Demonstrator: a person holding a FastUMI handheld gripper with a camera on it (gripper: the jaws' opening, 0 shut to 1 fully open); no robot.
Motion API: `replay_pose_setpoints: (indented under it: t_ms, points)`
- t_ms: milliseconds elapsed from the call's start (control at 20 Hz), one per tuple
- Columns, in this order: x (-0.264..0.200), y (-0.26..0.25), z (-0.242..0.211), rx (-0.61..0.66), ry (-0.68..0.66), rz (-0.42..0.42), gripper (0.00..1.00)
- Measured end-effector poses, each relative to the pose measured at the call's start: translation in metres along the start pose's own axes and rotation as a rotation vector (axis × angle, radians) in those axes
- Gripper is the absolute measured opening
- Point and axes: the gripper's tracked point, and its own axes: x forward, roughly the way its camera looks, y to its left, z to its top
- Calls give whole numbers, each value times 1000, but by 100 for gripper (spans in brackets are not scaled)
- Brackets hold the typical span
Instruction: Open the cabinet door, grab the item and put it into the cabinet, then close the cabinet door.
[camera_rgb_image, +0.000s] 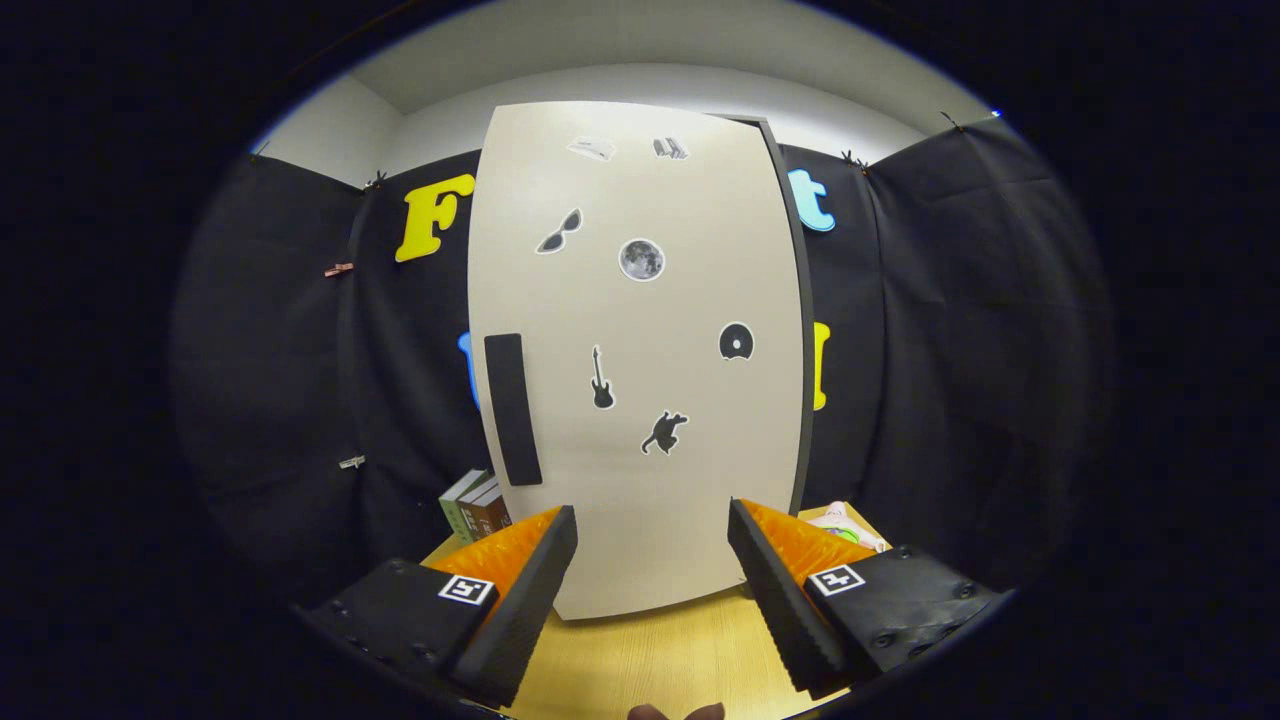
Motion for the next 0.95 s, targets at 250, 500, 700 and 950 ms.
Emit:
replay_pose_setpoints:
  t_ms: [250,500,700,950]
  points:
    - [-3,-2,1,-7,-8,-3,98]
    - [-2,-3,1,-13,-16,-7,98]
    - [-4,-1,5,-15,-33,-11,98]
    - [-3,1,16,-51,-77,-14,98]
